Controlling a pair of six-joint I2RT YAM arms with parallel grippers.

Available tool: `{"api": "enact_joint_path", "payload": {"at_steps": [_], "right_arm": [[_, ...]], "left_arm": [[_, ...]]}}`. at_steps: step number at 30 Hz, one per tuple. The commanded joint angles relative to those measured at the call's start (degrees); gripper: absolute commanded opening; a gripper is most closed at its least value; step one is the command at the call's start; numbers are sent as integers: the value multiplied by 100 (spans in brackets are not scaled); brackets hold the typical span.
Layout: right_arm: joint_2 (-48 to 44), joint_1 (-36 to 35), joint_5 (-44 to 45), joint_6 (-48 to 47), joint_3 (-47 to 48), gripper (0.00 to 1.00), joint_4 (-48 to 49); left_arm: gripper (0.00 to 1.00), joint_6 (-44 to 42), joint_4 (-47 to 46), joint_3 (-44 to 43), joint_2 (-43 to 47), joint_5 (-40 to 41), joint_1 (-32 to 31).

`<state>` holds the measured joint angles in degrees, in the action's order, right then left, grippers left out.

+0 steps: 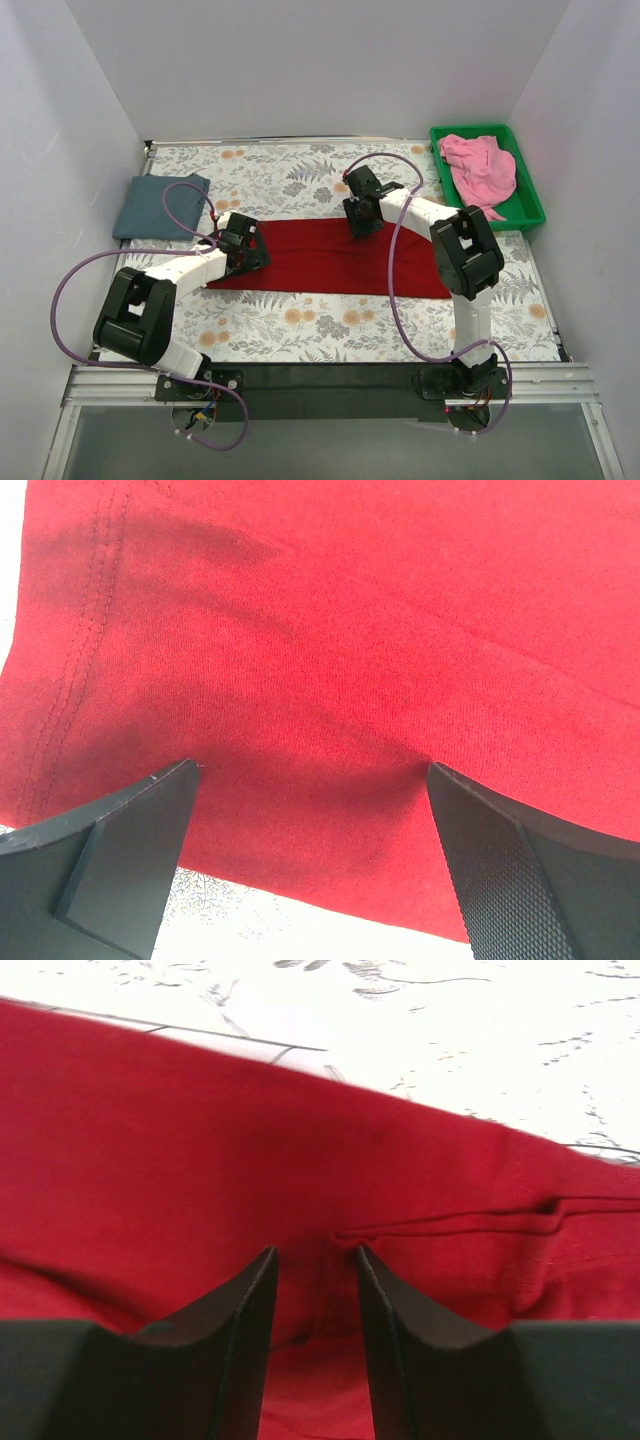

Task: Fold and stack the t-shirts
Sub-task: Fold the tshirt

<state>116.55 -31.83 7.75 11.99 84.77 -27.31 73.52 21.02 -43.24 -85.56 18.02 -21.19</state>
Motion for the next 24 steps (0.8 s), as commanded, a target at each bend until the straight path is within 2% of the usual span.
{"api": "enact_joint_path", "payload": {"at_steps": [1,7,11,14,18,24], "right_arm": [[26,11,499,102,154,37,-99],[43,11,842,102,154,35,-160],[87,11,834,111,145,29,-178],[105,11,799,102,162,22,-178],[70,11,711,67,224,1,-187],[-159,19,772,75,513,1,-178]], "left_arm": [[91,58,148,-70,22,79,-17],[91,58,140,-88,13,61,-17],[91,58,157,-79,4,61,-8],[91,58,157,-88,-5,52,-17],[91,58,157,-88,-5,44,-8],[91,49,166,-79,-22,35,-8]]}}
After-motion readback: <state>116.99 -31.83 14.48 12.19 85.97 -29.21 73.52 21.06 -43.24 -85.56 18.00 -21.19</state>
